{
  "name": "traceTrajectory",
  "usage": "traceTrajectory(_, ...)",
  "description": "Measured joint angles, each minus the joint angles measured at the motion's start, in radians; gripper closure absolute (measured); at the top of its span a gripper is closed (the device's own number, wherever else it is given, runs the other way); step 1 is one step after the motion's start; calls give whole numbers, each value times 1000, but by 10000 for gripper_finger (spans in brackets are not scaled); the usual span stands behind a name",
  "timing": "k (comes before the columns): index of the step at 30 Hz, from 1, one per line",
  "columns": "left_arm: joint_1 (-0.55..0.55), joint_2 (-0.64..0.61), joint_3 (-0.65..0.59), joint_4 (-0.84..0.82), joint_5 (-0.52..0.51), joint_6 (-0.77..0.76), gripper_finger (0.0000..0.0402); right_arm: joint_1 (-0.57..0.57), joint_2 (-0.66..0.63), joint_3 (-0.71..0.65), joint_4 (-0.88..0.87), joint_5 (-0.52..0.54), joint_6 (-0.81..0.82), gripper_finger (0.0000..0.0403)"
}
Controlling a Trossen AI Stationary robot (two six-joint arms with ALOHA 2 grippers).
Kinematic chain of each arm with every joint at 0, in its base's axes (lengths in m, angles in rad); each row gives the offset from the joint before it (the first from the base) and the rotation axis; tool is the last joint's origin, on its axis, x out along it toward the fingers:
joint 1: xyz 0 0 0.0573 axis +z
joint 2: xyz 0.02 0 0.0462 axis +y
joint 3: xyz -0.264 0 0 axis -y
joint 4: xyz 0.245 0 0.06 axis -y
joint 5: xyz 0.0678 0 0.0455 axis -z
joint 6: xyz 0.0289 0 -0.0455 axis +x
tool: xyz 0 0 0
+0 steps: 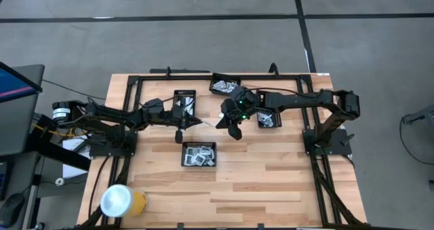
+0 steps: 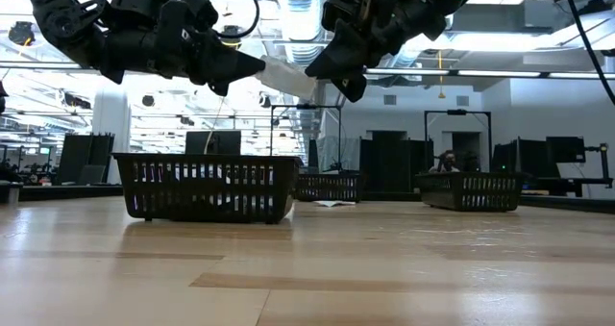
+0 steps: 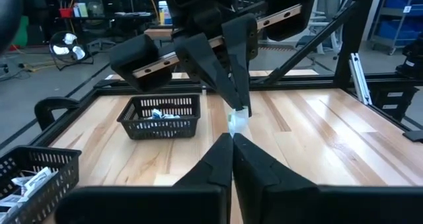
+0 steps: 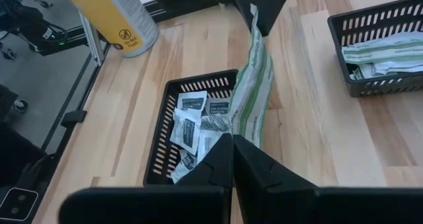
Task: Pick & Place First Aid Supplies
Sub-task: Put the green bandage into the left black bin
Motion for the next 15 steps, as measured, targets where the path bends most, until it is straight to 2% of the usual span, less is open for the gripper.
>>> traceTrajectory(7, 0, 0, 0, -1, 0, 0, 395, 6, 0, 0, 25, 4, 14, 393)
traceTrajectory(15, 0, 0, 0, -4, -5, -1, 395, 20, 6, 0, 36, 67, 7, 322)
